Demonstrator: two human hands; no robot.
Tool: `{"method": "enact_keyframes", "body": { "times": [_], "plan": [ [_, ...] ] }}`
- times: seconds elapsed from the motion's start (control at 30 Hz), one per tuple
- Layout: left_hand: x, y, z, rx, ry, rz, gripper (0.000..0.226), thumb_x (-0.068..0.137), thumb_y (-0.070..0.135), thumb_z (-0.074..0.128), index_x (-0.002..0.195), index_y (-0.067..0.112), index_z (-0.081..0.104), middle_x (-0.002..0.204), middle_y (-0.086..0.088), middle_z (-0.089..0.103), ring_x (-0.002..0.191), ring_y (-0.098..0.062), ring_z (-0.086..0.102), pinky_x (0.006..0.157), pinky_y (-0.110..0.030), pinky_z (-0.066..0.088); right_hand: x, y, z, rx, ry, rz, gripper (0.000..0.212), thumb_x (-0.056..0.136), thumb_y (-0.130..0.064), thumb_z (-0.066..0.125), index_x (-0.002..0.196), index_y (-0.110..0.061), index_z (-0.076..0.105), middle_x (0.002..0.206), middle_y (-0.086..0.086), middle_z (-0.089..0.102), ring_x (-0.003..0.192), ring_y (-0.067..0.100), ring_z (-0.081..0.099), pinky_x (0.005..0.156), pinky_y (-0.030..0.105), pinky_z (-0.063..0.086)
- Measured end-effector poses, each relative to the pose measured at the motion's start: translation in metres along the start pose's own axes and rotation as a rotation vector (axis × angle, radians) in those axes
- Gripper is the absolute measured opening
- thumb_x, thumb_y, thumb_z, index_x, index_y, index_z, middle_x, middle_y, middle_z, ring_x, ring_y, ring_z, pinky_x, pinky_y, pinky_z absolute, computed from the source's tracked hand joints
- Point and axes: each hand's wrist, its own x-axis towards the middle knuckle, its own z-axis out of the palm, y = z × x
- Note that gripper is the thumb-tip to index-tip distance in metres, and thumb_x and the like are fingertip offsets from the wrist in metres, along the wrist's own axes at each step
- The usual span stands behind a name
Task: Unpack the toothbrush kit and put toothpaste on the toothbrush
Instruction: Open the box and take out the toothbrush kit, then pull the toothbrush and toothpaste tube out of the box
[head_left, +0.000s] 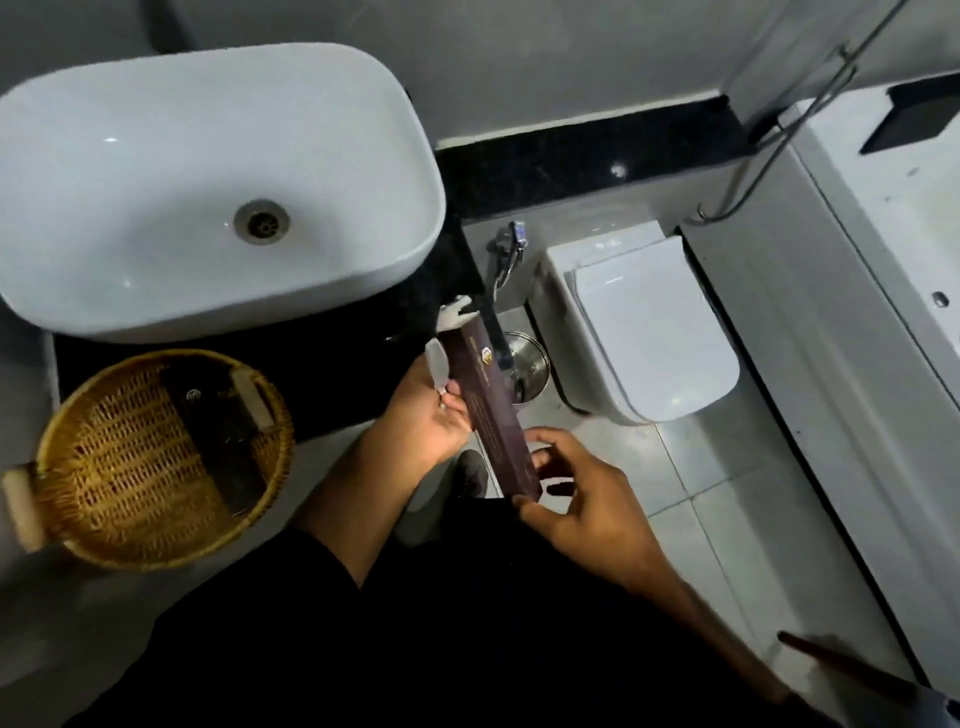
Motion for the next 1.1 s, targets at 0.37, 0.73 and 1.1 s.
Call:
{"method": "enact_keyframes", "body": {
  "times": [0.37, 0.73, 1.1],
  "plan": [
    [-0.007, 0.015, 0.012, 0.187, 0.074, -0.019, 0.063, 0.1, 0.028, 0.044, 0.037, 0.018, 0.043, 0.03, 0.004, 0.037, 0.02, -0.002, 0.032, 0.025, -0.007, 0.017, 0.096, 0.046, -0.023, 0.321, 0.449, 0.091, 0.043, 0.083, -0.021, 0.087, 0.119, -0.027, 0.066, 0.103, -0.014, 0.078, 0.097, -0.005, 0.075, 0.085, 0.015, 0.062],
    [-0.014, 0.016, 0.01, 0.116, 0.227, 0.072, 0.072, 0.102, 0.034, 0.039, 0.032, 0.019, 0.044, 0.028, 0.003, 0.039, 0.017, -0.003, 0.034, 0.022, -0.006, 0.022, 0.22, 0.131, -0.03, 0.096, 0.342, 0.297, 0.099, 0.073, -0.016, 0.094, 0.153, -0.001, 0.038, 0.149, 0.017, 0.053, 0.139, 0.033, 0.052, 0.109, 0.025, 0.043],
    [-0.004, -0.005, 0.01, 0.141, 0.479, 0.349, 0.035, 0.091, 0.027, 0.065, 0.062, 0.023, 0.045, 0.036, 0.009, 0.04, 0.028, -0.001, 0.037, 0.043, -0.017, 0.039, 0.124, 0.007, -0.033, 0.604, -0.371, 0.159, 0.021, 0.09, -0.046, 0.074, 0.096, -0.026, 0.076, 0.087, 0.002, 0.081, 0.074, 0.01, 0.076, 0.066, 0.021, 0.059]
  ]
}}
